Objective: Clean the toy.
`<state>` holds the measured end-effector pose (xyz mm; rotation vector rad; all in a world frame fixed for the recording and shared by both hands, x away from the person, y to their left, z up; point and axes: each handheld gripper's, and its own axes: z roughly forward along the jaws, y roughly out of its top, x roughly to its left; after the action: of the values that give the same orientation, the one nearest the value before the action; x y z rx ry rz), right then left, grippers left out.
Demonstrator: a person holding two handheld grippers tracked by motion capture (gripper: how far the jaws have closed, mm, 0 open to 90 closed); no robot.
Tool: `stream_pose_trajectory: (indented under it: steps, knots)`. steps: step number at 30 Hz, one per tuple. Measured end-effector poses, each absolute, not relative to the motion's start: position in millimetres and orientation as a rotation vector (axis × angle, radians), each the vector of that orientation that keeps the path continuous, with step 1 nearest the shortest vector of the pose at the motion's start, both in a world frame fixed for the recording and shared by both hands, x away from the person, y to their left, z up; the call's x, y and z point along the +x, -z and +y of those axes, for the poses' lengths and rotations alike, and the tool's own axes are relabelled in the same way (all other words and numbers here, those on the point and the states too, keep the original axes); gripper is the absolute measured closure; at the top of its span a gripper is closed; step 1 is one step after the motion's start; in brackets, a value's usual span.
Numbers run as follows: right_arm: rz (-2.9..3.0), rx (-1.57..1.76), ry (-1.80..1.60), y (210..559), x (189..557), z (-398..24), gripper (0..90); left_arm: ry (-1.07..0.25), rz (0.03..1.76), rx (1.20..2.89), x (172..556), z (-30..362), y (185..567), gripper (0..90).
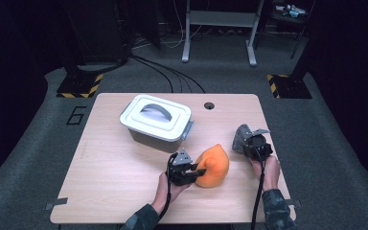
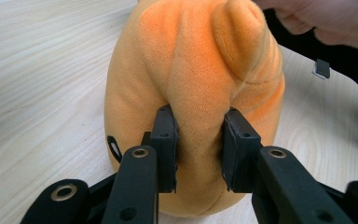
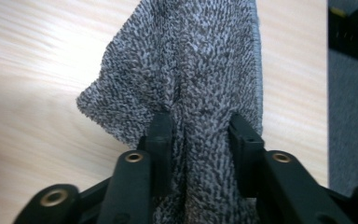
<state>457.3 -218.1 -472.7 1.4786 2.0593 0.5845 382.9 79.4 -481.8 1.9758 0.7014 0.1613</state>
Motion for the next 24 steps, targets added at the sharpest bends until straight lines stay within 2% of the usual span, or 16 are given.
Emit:
stream_pose_trajectory:
  steps: [10,14,16,17,18,21,24]
  knots:
    - [1.977,1.619,-0.517,498.2,465.6,-238.5,63.2,-0.167,0.710,1.971,383.1,81.2,481.1,69.9]
    - [1.962,1.635,-0.521,501.1,469.1,-243.1,57.9,-0.170,0.711,1.972,382.8,81.1,481.0,70.4]
    - [1.955,1.644,-0.511,500.8,469.5,-245.1,47.5,-0.174,0.709,1.973,382.7,81.3,481.1,70.6]
    - [1.981,1.667,-0.548,499.8,469.6,-249.9,27.0,-0.174,0.709,1.972,382.7,81.4,481.0,71.1]
    - [1.981,1.667,-0.548,499.8,469.6,-249.9,27.0,-0.174,0.709,1.971,382.8,81.3,481.0,71.1]
    - [1.978,1.680,-0.644,493.9,461.5,-255.3,15.6,-0.177,0.714,1.963,382.8,81.4,481.1,71.6]
    - [1.956,1.651,-0.752,483.5,449.0,-258.2,11.6,-0.185,0.704,1.969,382.8,82.1,480.1,73.0]
